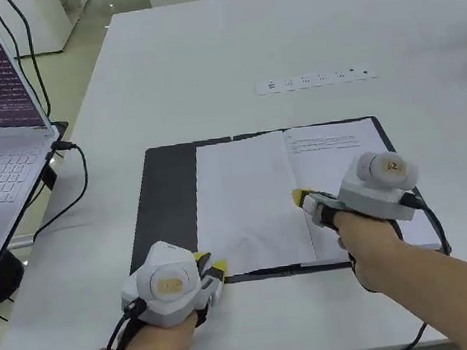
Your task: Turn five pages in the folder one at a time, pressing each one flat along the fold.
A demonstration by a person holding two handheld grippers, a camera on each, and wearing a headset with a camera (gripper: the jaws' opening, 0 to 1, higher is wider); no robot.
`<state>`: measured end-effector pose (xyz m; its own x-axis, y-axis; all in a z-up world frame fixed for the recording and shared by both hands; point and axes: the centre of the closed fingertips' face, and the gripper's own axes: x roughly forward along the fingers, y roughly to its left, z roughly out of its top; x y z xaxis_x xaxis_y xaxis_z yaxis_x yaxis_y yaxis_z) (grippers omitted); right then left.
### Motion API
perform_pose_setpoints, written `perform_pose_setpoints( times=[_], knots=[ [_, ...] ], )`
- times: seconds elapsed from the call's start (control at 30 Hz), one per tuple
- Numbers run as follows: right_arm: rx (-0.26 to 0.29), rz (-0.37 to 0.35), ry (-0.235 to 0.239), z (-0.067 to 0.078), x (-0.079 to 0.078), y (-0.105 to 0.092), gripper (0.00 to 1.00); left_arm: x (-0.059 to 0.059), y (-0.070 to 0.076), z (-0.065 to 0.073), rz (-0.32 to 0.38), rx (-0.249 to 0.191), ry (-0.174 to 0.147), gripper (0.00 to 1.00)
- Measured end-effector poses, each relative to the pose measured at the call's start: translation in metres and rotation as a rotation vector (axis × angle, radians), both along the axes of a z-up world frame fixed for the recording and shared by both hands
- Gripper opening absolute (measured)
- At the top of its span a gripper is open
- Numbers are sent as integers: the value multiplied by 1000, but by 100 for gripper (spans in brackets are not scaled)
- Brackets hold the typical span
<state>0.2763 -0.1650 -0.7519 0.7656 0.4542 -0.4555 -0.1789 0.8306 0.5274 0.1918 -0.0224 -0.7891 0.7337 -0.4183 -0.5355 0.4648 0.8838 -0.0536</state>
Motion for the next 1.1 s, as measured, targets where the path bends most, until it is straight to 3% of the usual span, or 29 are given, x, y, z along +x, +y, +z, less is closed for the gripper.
perform_pose_setpoints(
  times=[0.3, 0.47, 0.8, 1.1],
  knots=[
    [-2, 26, 26, -17, 30, 4, 0, 1, 0, 0, -3, -7, -13, 14],
    [-2, 6, 36, -26, 46, -1, 0, 1, 0, 0, -4, -12, -14, 14],
    [23, -18, 9, -18, 71, 8, 0, 3, 1, -2, -3, -16, -13, 14],
    [78, -77, 5, -17, 104, 9, 0, 4, 0, -3, -1, -9, -19, 13]
  ],
)
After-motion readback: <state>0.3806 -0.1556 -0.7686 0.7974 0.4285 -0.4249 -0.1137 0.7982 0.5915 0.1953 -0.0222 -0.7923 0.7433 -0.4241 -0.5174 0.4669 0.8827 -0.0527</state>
